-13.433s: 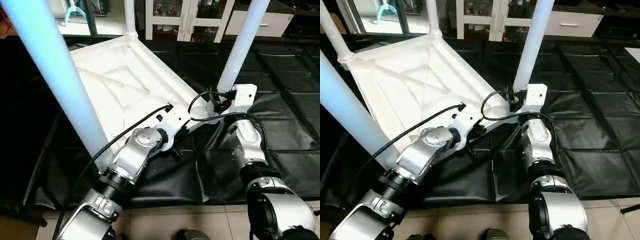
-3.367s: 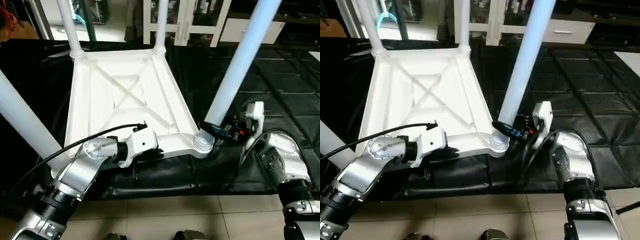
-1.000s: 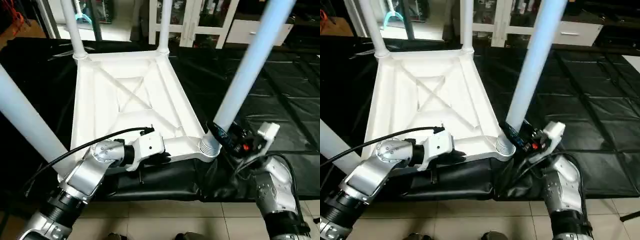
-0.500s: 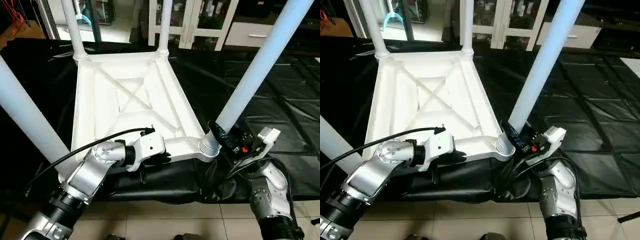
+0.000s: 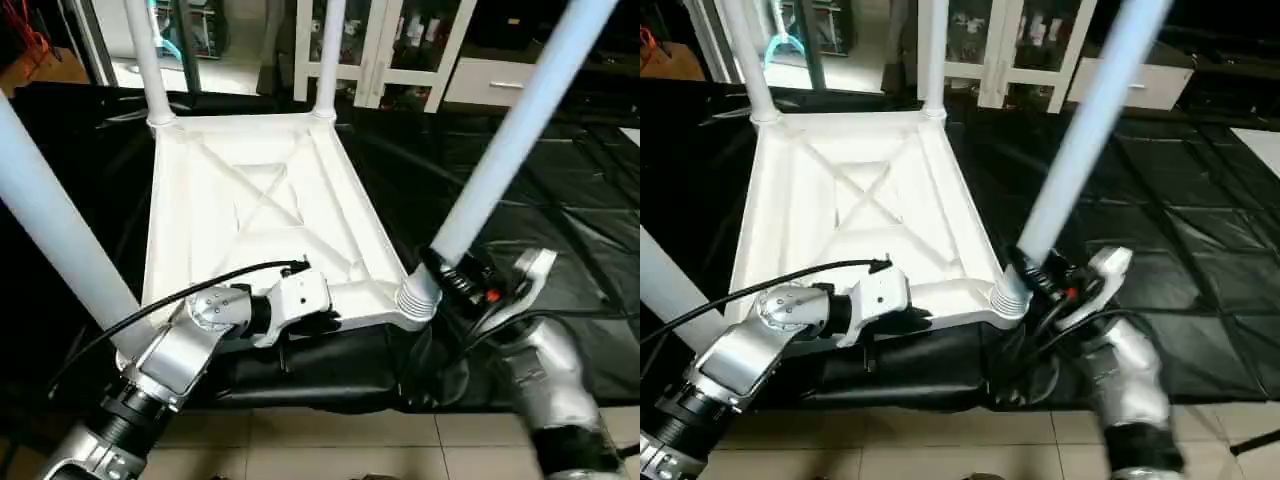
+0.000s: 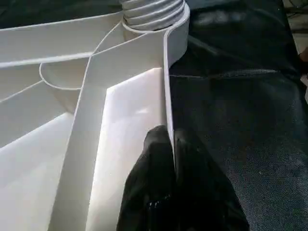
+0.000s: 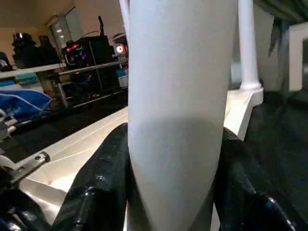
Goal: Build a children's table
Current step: Insert table leg to table base
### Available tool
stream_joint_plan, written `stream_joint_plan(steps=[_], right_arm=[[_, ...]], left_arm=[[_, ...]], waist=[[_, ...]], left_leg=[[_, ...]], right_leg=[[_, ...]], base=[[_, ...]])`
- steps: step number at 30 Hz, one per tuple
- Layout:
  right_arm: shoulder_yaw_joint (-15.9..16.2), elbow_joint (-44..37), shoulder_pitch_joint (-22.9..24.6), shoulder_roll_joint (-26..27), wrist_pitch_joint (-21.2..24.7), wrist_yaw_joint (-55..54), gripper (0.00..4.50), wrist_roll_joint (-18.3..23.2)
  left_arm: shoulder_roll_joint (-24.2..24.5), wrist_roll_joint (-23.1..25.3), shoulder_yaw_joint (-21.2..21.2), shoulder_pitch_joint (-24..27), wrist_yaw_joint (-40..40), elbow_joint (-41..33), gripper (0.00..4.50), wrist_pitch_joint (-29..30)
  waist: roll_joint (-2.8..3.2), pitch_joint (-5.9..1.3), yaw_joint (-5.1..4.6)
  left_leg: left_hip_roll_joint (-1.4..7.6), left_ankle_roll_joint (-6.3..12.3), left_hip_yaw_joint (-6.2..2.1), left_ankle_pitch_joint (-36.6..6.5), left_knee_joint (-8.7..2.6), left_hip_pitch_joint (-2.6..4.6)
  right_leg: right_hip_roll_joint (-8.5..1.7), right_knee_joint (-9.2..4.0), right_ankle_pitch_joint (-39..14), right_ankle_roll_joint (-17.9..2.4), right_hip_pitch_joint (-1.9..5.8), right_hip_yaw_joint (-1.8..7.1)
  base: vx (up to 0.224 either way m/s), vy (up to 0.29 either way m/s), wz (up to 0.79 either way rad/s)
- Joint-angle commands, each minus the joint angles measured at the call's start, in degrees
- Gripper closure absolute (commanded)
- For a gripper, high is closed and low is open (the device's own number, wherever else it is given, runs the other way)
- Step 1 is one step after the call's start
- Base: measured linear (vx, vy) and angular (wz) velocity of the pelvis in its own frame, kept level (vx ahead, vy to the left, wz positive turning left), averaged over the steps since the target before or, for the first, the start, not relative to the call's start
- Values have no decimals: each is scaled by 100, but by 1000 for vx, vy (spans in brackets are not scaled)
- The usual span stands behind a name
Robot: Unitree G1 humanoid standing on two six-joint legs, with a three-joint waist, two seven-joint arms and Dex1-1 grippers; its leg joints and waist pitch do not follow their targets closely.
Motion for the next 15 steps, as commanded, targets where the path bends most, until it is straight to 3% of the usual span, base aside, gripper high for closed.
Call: stream_joint_plan(steps=[1,7,9,13,15], right_arm=[[392,779,442,29,568,-3,266,-522],[558,746,446,-62,465,71,266,-736],[656,643,487,-99,429,109,266,-790],[1008,893,481,-234,-216,246,266,-1313],[1147,998,439,-316,-373,221,266,-1539]], left_arm=[[-83,28,1,-99,106,44,450,-119],[-85,20,-6,-106,115,59,450,-125],[-86,24,-4,-108,114,67,450,-129],[-70,32,-12,-115,89,70,450,-126],[-63,30,-14,-121,77,76,450,-125]], waist=[[59,-125,-57],[49,-105,-65],[53,-114,-65],[54,-100,-79],[64,-95,-76]], left_leg=[[264,-153,-169,-2348,-544,147],[266,-204,-192,-2531,-561,154],[270,-203,-190,-2482,-568,161],[271,-229,-199,-2543,-580,137],[267,-210,-198,-2601,-583,162]], right_leg=[[-256,-585,-1951,-1071,14,198],[-269,-632,-2392,-949,-9,197],[-268,-637,-2325,-943,-7,198],[-276,-646,-2371,-915,-10,184],[-282,-676,-2561,-864,-23,199]], base=[[0,0,0],[0,0,0],[0,0,0],[0,0,0],[0,0,0]])
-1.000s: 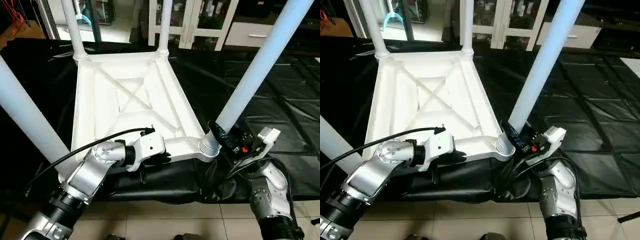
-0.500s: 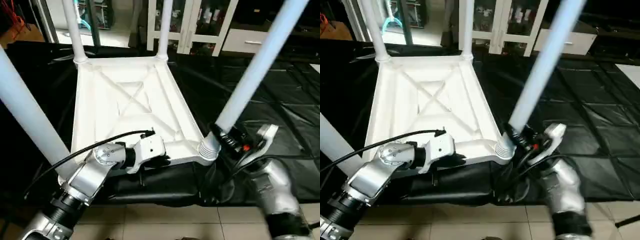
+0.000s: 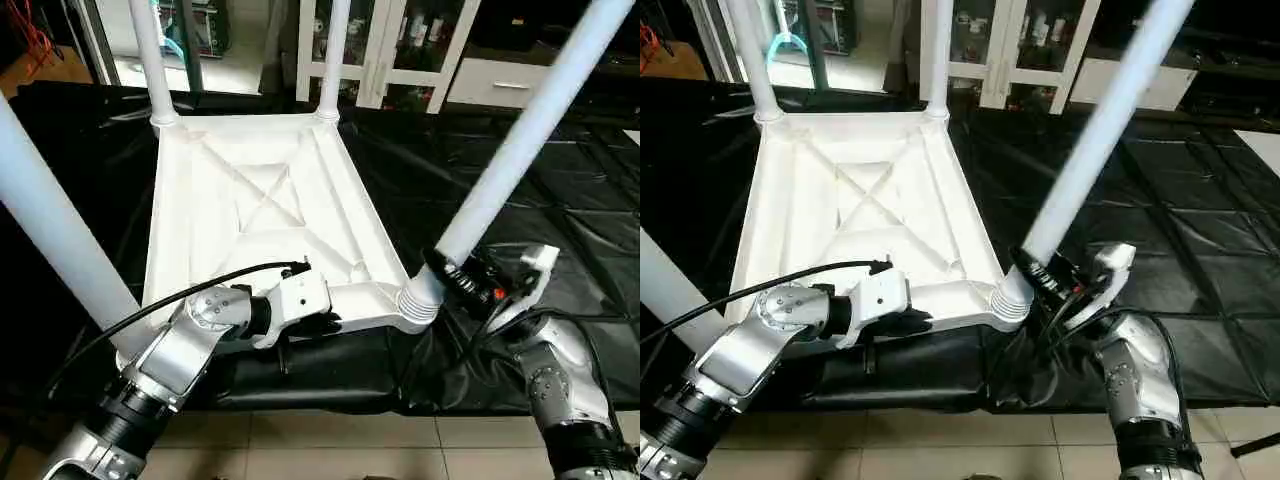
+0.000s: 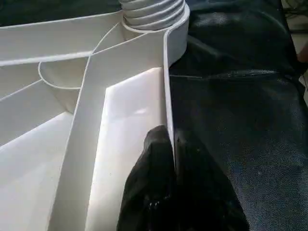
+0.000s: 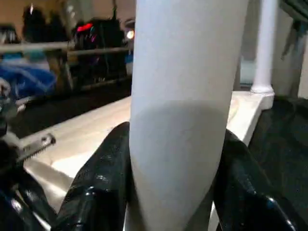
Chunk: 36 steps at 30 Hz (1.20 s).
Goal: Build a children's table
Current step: Insert table leg to table base
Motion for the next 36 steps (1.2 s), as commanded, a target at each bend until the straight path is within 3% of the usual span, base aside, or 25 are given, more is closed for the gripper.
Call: stream_joint_plan(steps=[1,4,5,10,13,15,16,17,18,20,24,25,26,31,34,36], right_arm=[[897,1025,442,-133,134,47,266,-1246],[981,1093,389,-171,48,41,266,-1370],[981,1093,389,-171,48,41,266,-1370],[927,1498,246,-106,-174,-5,266,-1359],[839,1737,213,-46,-349,-50,266,-1295],[649,1856,220,41,-360,-101,266,-1132],[408,1930,211,132,-381,-154,266,-919],[408,1930,211,132,-381,-154,266,-919],[47,2009,179,246,-425,-271,266,-592],[-252,2068,135,334,-565,-382,266,-319],[-452,2029,125,407,-798,-352,266,-68],[-403,1911,170,413,-861,-277,266,-78],[-369,1815,203,418,-874,-221,266,-80],[-450,1579,115,411,-835,6,266,-22],[-456,889,99,383,-625,-92,266,160],[-440,124,59,332,-390,-299,266,357]], left_arm=[[-63,47,-6,-125,116,25,450,-119],[-51,50,-11,-133,103,30,450,-119],[-51,50,-11,-133,103,30,450,-119],[-45,51,-2,-130,104,12,450,-109],[-40,45,4,-123,109,10,450,-113],[-35,45,4,-119,107,8,450,-116],[-35,43,5,-120,104,4,450,-113],[-35,43,5,-120,104,4,450,-113],[-43,43,6,-127,107,8,450,-115],[-57,48,9,-141,124,25,450,-130],[-101,47,36,-174,168,59,450,-153],[-112,34,50,-182,173,65,450,-147],[-117,26,58,-187,174,68,450,-142],[-168,-96,140,-217,144,72,450,19],[-177,-111,178,-242,135,126,392,28],[-187,-137,261,-279,157,184,392,-27]], waist=[[58,-67,-68],[44,-18,-92],[46,-34,-89],[45,-46,-104],[47,-38,-119],[55,-34,-126],[54,-34,-123],[55,-36,-125],[58,-33,-124],[64,-37,-129],[68,-49,-120],[140,-57,-97],[103,-54,-113],[108,-82,-88],[130,-139,-74],[127,-206,-48]], left_leg=[[271,-216,-202,-2619,-519,148],[257,-290,-236,-3064,-529,201],[263,-296,-265,-3114,-535,216],[282,-304,-272,-3091,-572,199],[280,-324,-274,-3221,-575,206],[278,-332,-281,-3269,-583,201],[282,-335,-287,-3285,-589,202],[284,-335,-286,-3293,-589,208],[286,-338,-290,-3316,-594,210],[296,-336,-296,-3350,-607,210],[298,-310,-274,-3104,-622,188],[301,-320,-268,-3073,-620,207],[298,-307,-257,-3017,-622,182],[299,-227,-225,-2741,-612,168],[305,-197,-214,-2516,-603,171],[299,-110,-190,-2073,-575,167]], right_leg=[[-280,-629,-2605,-849,-34,196],[-286,-702,-3283,-671,-91,191],[-297,-717,-3430,-614,-86,198],[-273,-688,-3003,-722,-73,189],[-277,-703,-3071,-739,-90,188],[-276,-709,-3106,-718,-90,191],[-280,-710,-3117,-706,-90,194],[-282,-712,-3113,-710,-95,196],[-279,-712,-3113,-715,-97,192],[-289,-710,-3064,-754,-93,198],[-284,-690,-2724,-853,-57,195],[-290,-684,-2638,-880,-62,203],[-281,-679,-2536,-899,-43,195],[-286,-648,-2257,-1024,-3,206],[-282,-620,-2014,-1105,42,199],[-263,-554,-1464,-1163,116,194]], base=[[0,0,0],[0,0,0],[0,0,0],[0,0,0],[0,0,0],[0,0,0],[0,0,0],[0,0,0],[0,0,0],[0,0,0],[0,0,0],[0,0,0],[0,0,0],[0,0,0],[0,0,0],[0,0,0]])
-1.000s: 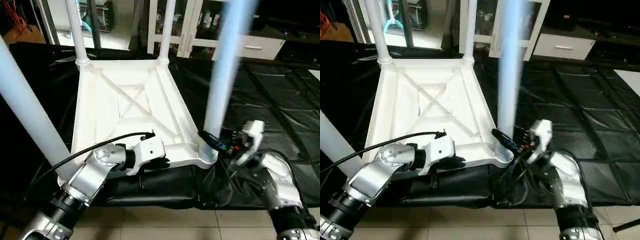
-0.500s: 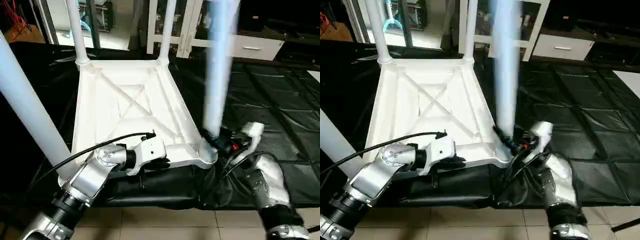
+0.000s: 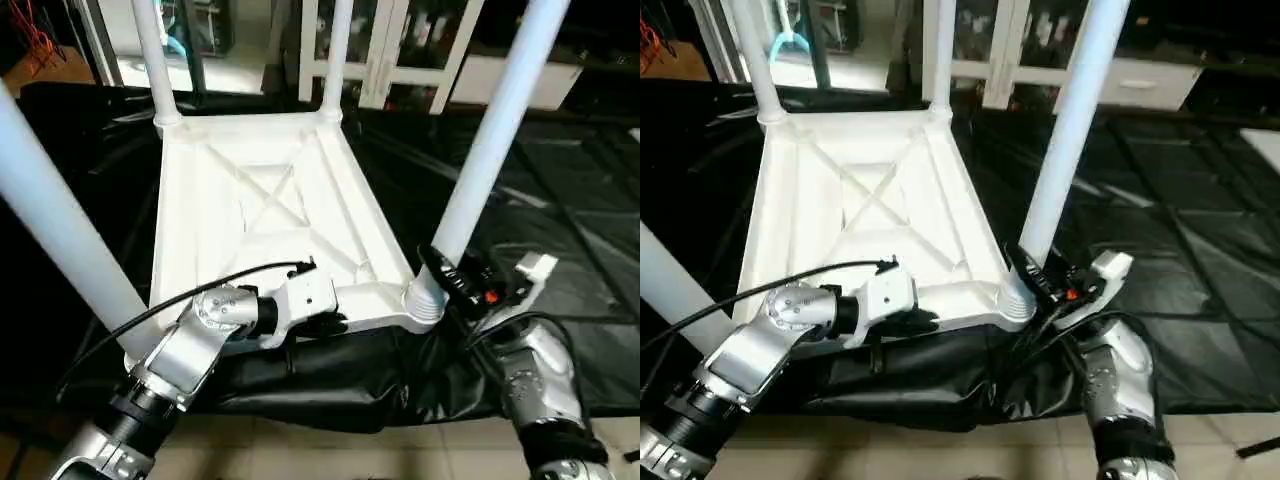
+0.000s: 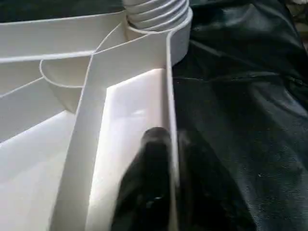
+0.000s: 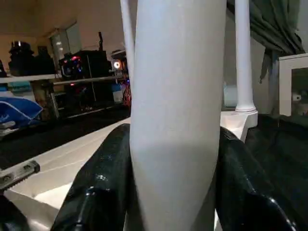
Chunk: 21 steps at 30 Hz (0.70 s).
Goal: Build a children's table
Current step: Insert table leg to table base
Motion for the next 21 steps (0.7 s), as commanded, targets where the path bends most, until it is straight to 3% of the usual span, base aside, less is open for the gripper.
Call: stream_joint_plan(steps=[1,2,4,5,7,8,10,12,13,14,15,16,17,19,21], right_arm=[[-2,-558,104,-178,472,-377,266,105],[-3,-736,66,-197,542,-445,266,142],[-30,-933,-22,-208,584,-561,266,175],[-62,-1015,-211,-240,589,-681,267,165],[-67,-1012,-357,-269,633,-781,267,131],[-51,-966,-590,-307,634,-862,267,-28],[-11,-965,-684,-330,642,-883,267,-136],[19,-1085,-810,-315,790,-1048,267,-185],[154,-1279,-834,-376,978,-1068,267,-254],[253,-1404,-845,-422,1103,-1069,267,-301],[523,-1489,-854,-591,1195,-982,267,-599],[572,-1493,-859,-623,1191,-960,267,-664],[1101,-1500,-928,-975,1130,-720,267,-1390],[1342,-1491,-1056,-1137,1299,-700,267,-1722],[1367,-1480,-1228,-1134,1440,-819,267,-1796]], left_arm=[[-44,-89,282,-217,110,124,371,-98],[-48,-117,318,-234,112,135,358,-127],[-48,-192,390,-258,88,117,349,-137],[-39,-301,482,-303,27,106,346,-166],[-37,-374,561,-342,13,93,325,-182],[-73,-585,754,-423,9,64,314,-172],[-121,-763,909,-477,28,13,308,-97],[-187,-1061,1179,-597,79,-62,282,44],[-266,-1259,1404,-707,199,-121,282,147],[-321,-1381,1549,-782,283,-145,268,203],[-448,-1610,1798,-914,472,-218,268,291],[-476,-1660,1847,-944,513,-230,261,319],[-785,-2206,2368,-1272,958,-356,251,628],[-1098,-2857,2838,-1601,1357,-493,232,976],[-1375,-3637,3192,-1845,1631,-652,227,1254]], waist=[[68,-284,-38],[58,-312,-44],[48,-340,-34],[82,-401,-22],[76,-444,-35],[151,-459,-20],[110,-474,-18],[151,-447,38],[203,-455,73],[184,-450,95],[177,-457,110],[162,-443,141],[182,-432,173],[166,-410,202],[163,-397,204]], left_leg=[[319,49,-155,-1496,-448,144],[299,224,-124,-938,-386,110],[272,559,-92,-316,-306,63],[255,732,-81,47,-249,73],[218,950,-77,445,-174,34],[219,1026,-87,517,-149,37],[199,1057,-63,543,-101,12],[214,1029,-59,345,-92,14],[233,966,-76,311,-92,16],[230,876,-64,277,-78,28],[225,840,-63,257,-70,29],[215,754,-56,168,-61,29],[214,635,-62,-9,-50,22],[197,491,-66,-226,-43,9],[207,443,-70,-430,-39,8]], right_leg=[[-262,-379,-778,-1295,87,182],[-252,-294,-79,-1468,133,166],[-265,-190,772,-1662,187,165],[-265,-136,1315,-1778,212,167],[-259,-48,2011,-1907,243,171],[-268,-15,2224,-1973,241,164],[-241,30,2459,-2023,261,170],[-253,39,2356,-2010,249,178],[-244,54,2243,-1992,267,171],[-187,54,2175,-1971,269,163],[-183,59,2142,-1965,274,164],[-171,44,1998,-1951,274,166],[-176,46,1756,-1950,272,165],[-176,20,1405,-1985,282,167],[-176,11,991,-1998,270,173]], base=[[0,0,0],[0,0,0],[0,0,0],[0,0,0],[0,0,0],[0,0,0],[0,0,0],[0,0,0],[0,0,0],[0,0,0],[0,0,0],[0,0,0],[0,0,0],[0,0,0],[0,0,0]])
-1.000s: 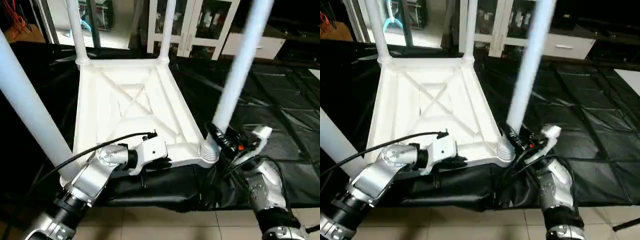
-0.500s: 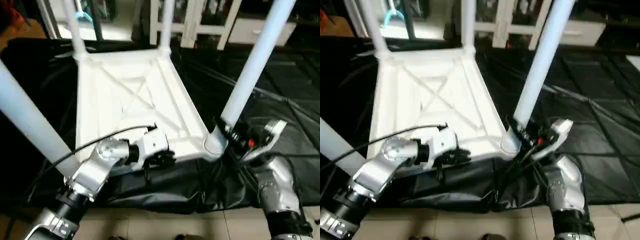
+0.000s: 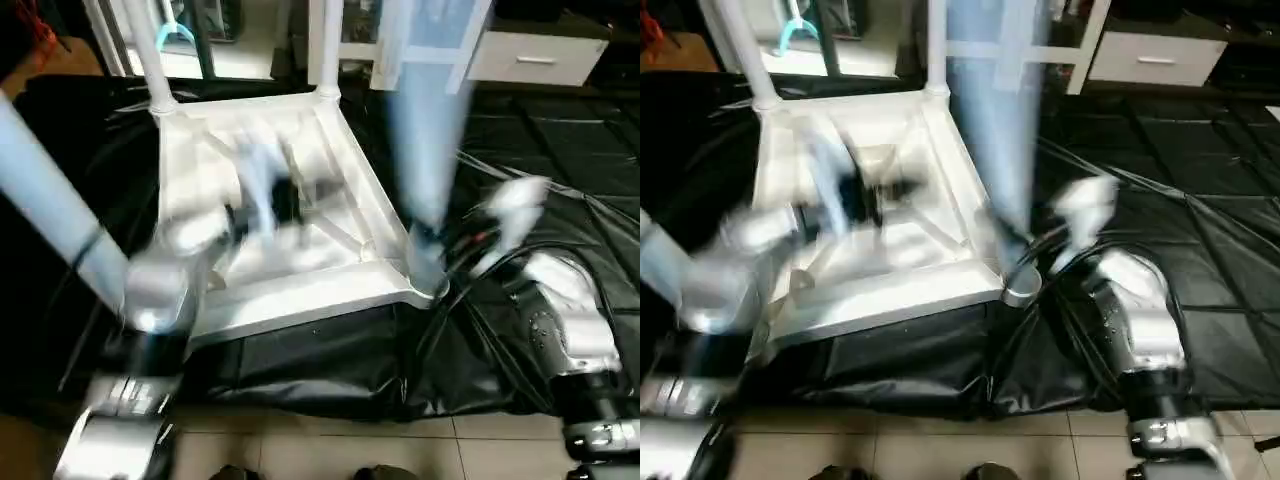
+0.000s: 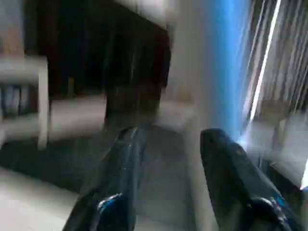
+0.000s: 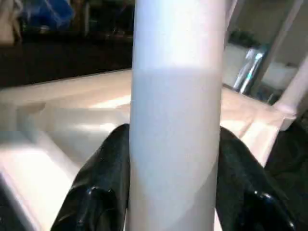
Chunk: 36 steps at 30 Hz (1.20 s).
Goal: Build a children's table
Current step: Insert table leg to table base
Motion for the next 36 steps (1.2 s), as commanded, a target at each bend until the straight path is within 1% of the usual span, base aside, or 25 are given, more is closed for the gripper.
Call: stream_joint_plan(steps=[1,3,4,5,6,7,8,9,12,13,14,15,16,18,19,21,22,25,27,31,32,33,34,35,36], right_arm=[[148,-182,-293,-110,165,-65,267,-312],[228,-200,-363,-155,184,-98,267,-444],[278,-213,-398,-180,202,-131,267,-509],[305,-222,-416,-193,214,-157,267,-534],[343,-248,-440,-196,255,-211,267,-555],[394,-278,-456,-208,268,-226,267,-589],[425,-291,-463,-215,261,-226,267,-628],[467,-306,-467,-230,248,-220,267,-704],[500,-313,-468,-241,274,-210,267,-802],[526,-300,-477,-248,325,-265,267,-885],[533,-291,-485,-250,348,-313,267,-922],[535,-234,-517,-264,360,-410,267,-1005],[526,-160,-556,-276,358,-517,267,-1073],[519,-123,-575,-282,357,-571,267,-1102],[477,-35,-629,-272,445,-764,267,-1126],[458,47,-669,-266,494,-876,267,-1161],[442,78,-683,-253,512,-924,267,-1183],[422,102,-710,-213,522,-954,267,-1213],[439,92,-726,-184,518,-931,267,-1215],[399,80,-779,-89,487,-993,267,-1160],[305,92,-804,-43,550,-1035,267,-1048],[151,122,-842,20,650,-1115,267,-875],[-217,259,-940,113,793,-1322,267,-520],[-325,307,-969,130,818,-1378,267,-423],[-671,495,-1049,151,835,-1480,267,-112]], left_arm=[[-267,-1188,414,-257,409,-327,227,413],[-368,-1593,542,-359,505,-378,202,523],[-439,-1825,626,-434,590,-371,193,600],[-484,-1948,680,-478,642,-363,193,649],[-540,-2005,736,-514,707,-362,187,724],[-586,-2064,779,-532,720,-374,159,833],[-618,-2089,817,-538,731,-403,149,924],[-664,-2102,866,-549,761,-450,149,1035],[-660,-2216,867,-554,910,-524,144,1123],[-620,-2423,791,-542,920,-669,132,1202],[-602,-2496,748,-538,925,-737,115,1225],[-584,-2729,702,-520,885,-896,108,1349],[-568,-2925,679,-503,859,-1037,105,1471],[-560,-3017,672,-494,859,-1107,94,1532],[-583,-3370,712,-461,837,-1324,71,1807],[-596,-3608,707,-418,791,-1520,65,2039],[-561,-3666,655,-399,714,-1601,63,2123],[-482,-3797,563,-382,639,-1689,63,2233],[-443,-3805,509,-354,728,-1754,63,2226],[-462,-3364,493,-352,1059,-1710,63,1959],[-474,-3233,534,-386,1175,-1610,63,1869],[-475,-3069,588,-426,1301,-1476,63,1756],[-398,-2758,655,-462,1426,-1218,63,1569],[-353,-2679,657,-459,1423,-1153,63,1536],[-167,-2422,584,-397,1338,-989,63,1460]], waist=[[-28,-475,26],[-24,-473,13],[37,-465,7],[25,-476,0],[22,-474,-1],[37,-467,0],[41,-466,-4],[69,-471,-2],[60,-462,-5],[93,-463,4],[82,-469,-4],[101,-472,1],[97,-477,1],[82,-473,-6],[77,-464,-10],[77,-462,-6],[66,-462,-13],[76,-459,-19],[66,-466,-20],[71,-473,-39],[40,-481,-43],[59,-482,-34],[72,-486,-42],[86,-490,-44],[110,-493,-46]], left_leg=[[75,445,-70,-491,-241,144],[73,464,-70,-499,-232,141],[81,488,-74,-571,-230,163],[82,478,-68,-583,-225,170],[86,472,-72,-607,-228,176],[94,453,-76,-663,-235,186],[97,436,-80,-689,-235,191],[100,391,-94,-726,-235,193],[105,334,-98,-851,-239,206],[102,304,-109,-860,-241,207],[104,286,-114,-852,-243,200],[101,260,-121,-841,-244,198],[100,237,-123,-820,-242,198],[92,225,-111,-837,-235,194],[83,233,-104,-879,-233,192],[79,167,-102,-916,-230,197],[79,168,-101,-935,-228,197],[63,154,-100,-956,-225,198],[63,152,-104,-935,-223,194],[71,192,-111,-874,-218,188],[67,200,-106,-851,-210,184],[69,217,-111,-806,-211,184],[65,227,-114,-801,-213,200],[58,225,-112,-813,-211,202],[55,222,-113,-835,-210,208]], right_leg=[[-254,-309,952,-1862,476,169],[-242,-312,812,-1830,468,162],[-237,-337,588,-1762,443,156],[-230,-343,554,-1740,447,153],[-233,-356,501,-1733,441,152],[-231,-378,388,-1714,427,146],[-232,-376,334,-1702,425,143],[-238,-383,208,-1681,429,135],[-240,-404,67,-1668,414,134],[-248,-394,38,-1665,424,133],[-246,-392,67,-1668,430,128],[-247,-377,90,-1675,433,124],[-249,-371,127,-1684,433,121],[-243,-375,144,-1699,433,125],[-241,-386,69,-1679,435,128],[-241,-397,-131,-1646,424,129],[-236,-408,-162,-1635,423,130],[-217,-413,-256,-1545,420,128],[-220,-410,-270,-1504,429,129],[-220,-402,-126,-1499,434,122],[-220,-402,-119,-1492,442,125],[-229,-394,-90,-1489,445,130],[-218,-398,-104,-1474,433,127],[-213,-400,-121,-1468,428,123],[-215,-403,-146,-1456,422,120]], base=[[0,0,0],[0,0,0],[0,0,0],[0,0,0],[0,0,0],[0,0,0],[0,0,0],[0,0,0],[0,0,0],[0,0,0],[0,0,0],[0,0,0],[0,0,0],[0,0,0],[0,0,0],[0,0,0],[0,0,0],[0,0,0],[0,0,0],[0,0,0],[0,0,0],[0,0,0],[0,0,0],[0,0,0],[0,0,0]])
